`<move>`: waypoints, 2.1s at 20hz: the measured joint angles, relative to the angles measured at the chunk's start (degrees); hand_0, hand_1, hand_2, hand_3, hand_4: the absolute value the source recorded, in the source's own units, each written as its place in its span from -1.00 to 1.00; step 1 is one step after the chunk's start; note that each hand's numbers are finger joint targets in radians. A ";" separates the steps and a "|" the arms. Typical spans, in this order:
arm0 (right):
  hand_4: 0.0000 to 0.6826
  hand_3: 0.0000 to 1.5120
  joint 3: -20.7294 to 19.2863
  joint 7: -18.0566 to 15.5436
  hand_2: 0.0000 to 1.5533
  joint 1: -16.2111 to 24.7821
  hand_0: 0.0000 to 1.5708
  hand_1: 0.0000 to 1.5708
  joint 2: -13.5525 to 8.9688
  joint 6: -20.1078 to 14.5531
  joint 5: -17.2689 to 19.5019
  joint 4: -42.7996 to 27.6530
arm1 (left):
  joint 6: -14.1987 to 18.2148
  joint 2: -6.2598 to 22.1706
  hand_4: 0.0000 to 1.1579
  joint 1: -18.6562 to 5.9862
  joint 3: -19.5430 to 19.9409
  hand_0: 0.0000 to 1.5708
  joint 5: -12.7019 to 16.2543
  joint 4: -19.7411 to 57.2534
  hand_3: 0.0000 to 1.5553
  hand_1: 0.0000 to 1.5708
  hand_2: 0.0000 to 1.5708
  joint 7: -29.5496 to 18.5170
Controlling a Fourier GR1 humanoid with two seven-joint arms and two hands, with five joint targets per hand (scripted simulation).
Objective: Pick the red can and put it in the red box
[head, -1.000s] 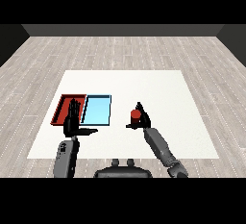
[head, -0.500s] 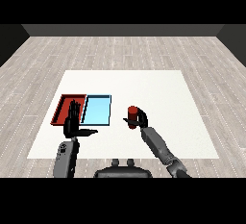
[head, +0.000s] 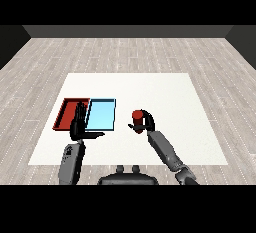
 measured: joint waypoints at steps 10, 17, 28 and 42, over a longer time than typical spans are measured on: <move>0.88 0.83 1.35 4.59 0.85 5.25 0.86 0.86 -1.71 -2.22 6.97 -17.19 | -0.78 -0.07 -1.00 0.96 -2.51 -1.00 -1.25 -2.12 -1.00 -1.00 -1.00 2.16; 0.91 0.83 0.83 9.74 0.84 7.75 0.84 0.84 -3.00 -1.65 9.36 -29.72 | 1.03 -1.30 -1.00 0.71 -7.32 -1.00 -2.04 -1.53 -1.00 -1.00 -1.00 4.69; 0.90 0.82 4.06 11.06 0.84 5.32 0.84 0.84 0.69 -7.02 10.39 -31.02 | 8.53 -1.69 -1.00 -4.67 -15.90 -1.00 -1.35 2.80 -1.00 -1.00 -1.00 8.65; 0.86 0.83 6.10 10.74 0.85 2.72 0.84 0.84 0.90 -9.34 7.28 -29.75 | 12.99 -1.72 -1.00 -9.91 -22.88 -1.00 4.69 13.95 -1.00 -1.00 -1.00 6.20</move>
